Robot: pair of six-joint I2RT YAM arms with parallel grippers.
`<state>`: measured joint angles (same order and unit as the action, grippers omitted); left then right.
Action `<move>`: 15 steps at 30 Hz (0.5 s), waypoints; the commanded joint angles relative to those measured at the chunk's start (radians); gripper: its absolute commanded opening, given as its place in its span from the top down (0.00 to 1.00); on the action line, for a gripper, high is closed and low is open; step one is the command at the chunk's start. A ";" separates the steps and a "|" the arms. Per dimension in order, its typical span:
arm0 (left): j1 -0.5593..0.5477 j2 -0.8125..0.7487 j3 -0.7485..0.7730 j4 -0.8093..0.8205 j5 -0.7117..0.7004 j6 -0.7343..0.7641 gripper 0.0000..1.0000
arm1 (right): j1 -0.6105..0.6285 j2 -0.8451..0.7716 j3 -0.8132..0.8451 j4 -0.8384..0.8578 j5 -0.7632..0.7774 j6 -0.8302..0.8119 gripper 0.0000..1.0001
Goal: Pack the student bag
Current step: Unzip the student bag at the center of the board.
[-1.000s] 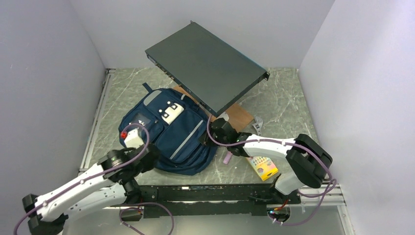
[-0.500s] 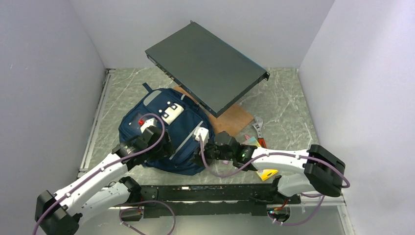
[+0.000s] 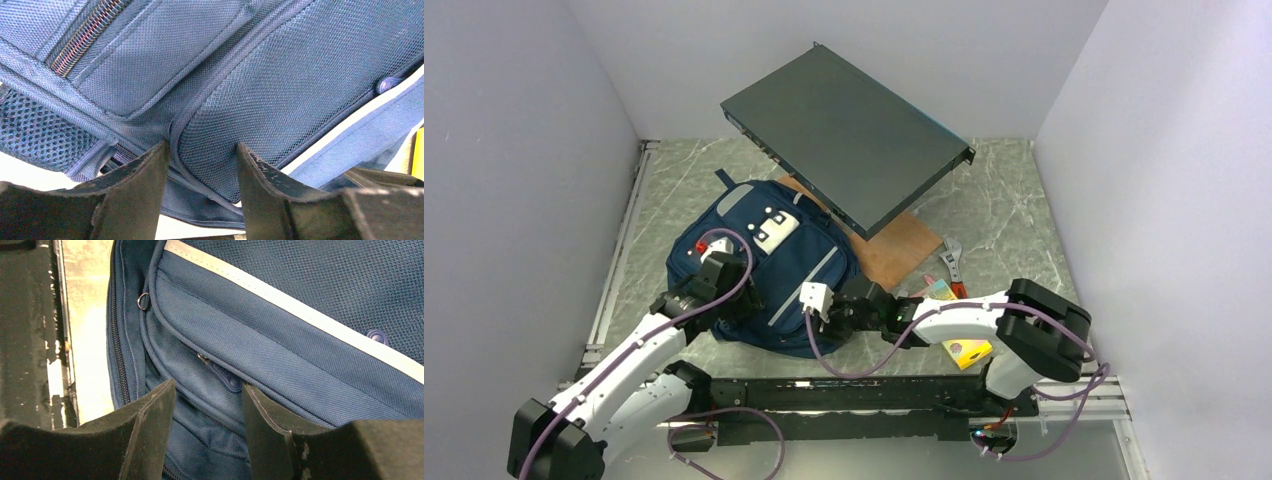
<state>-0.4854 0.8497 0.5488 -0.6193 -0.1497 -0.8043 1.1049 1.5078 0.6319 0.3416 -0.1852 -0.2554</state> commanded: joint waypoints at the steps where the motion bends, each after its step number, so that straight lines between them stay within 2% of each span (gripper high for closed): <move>1: 0.020 -0.028 -0.020 0.070 0.022 0.026 0.46 | 0.007 0.037 0.021 0.123 0.012 -0.085 0.46; 9: 0.028 -0.061 -0.071 0.119 0.055 0.002 0.72 | 0.018 0.106 0.040 0.187 0.018 -0.052 0.50; 11: 0.029 -0.064 -0.083 0.135 0.068 -0.001 0.78 | 0.027 0.116 0.048 0.193 0.048 -0.004 0.56; 15: 0.028 -0.067 -0.087 0.143 0.079 -0.004 0.90 | 0.066 0.122 0.085 0.119 0.142 0.092 0.74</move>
<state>-0.4511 0.7803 0.4767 -0.5724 -0.1379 -0.8059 1.1339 1.6150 0.6514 0.4427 -0.1329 -0.2600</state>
